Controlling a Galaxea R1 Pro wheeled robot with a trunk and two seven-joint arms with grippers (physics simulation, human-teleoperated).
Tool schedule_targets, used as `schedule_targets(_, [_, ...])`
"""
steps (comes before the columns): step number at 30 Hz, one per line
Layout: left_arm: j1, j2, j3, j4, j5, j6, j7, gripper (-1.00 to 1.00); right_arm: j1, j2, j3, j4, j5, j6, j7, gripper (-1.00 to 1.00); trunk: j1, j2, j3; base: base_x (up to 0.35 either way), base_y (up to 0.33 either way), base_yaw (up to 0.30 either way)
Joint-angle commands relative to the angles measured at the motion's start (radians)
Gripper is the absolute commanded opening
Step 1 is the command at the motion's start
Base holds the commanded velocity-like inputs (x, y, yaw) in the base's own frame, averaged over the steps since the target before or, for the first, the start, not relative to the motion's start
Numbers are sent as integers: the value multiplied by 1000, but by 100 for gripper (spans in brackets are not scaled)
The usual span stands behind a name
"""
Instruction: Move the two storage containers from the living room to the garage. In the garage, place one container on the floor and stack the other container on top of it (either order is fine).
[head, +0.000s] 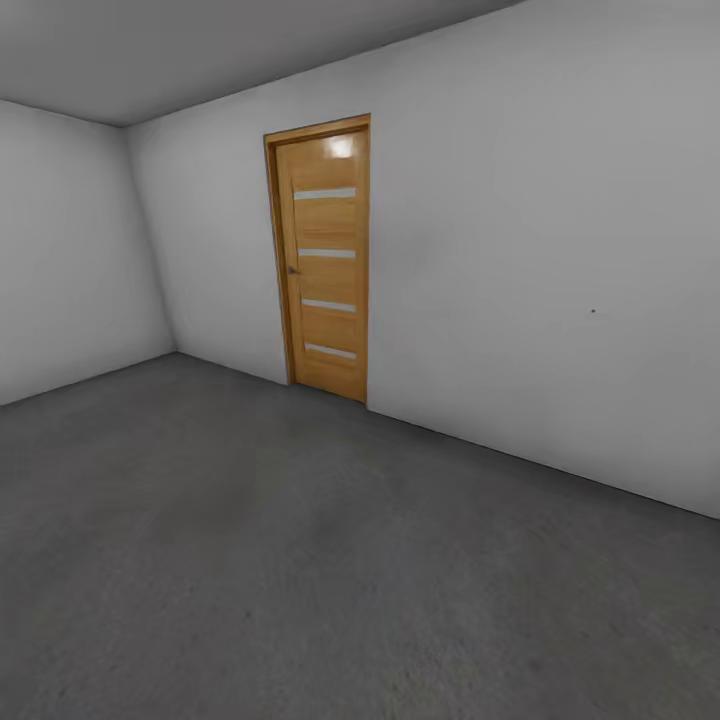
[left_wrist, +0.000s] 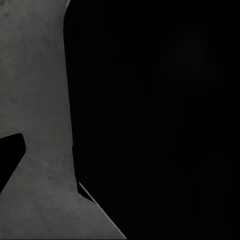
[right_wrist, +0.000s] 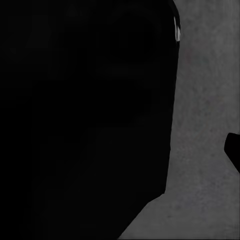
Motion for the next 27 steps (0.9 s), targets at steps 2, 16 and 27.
schedule_targets(2, [0,2,-2,-2,6,-5,2,100,-2,2,12,-1,6,5,6,100,0,0,0,0,0,0])
schedule_targets(16, [0,2,-2,-2,6,-5,2,100,-2,2,90,-1,6,5,6,100,0,0,0,0,0,0])
schedule_targets(27, [0,2,-2,-2,6,-5,2,100,-2,2,152,-1,6,5,6,100,0,0,0,0,0,0])
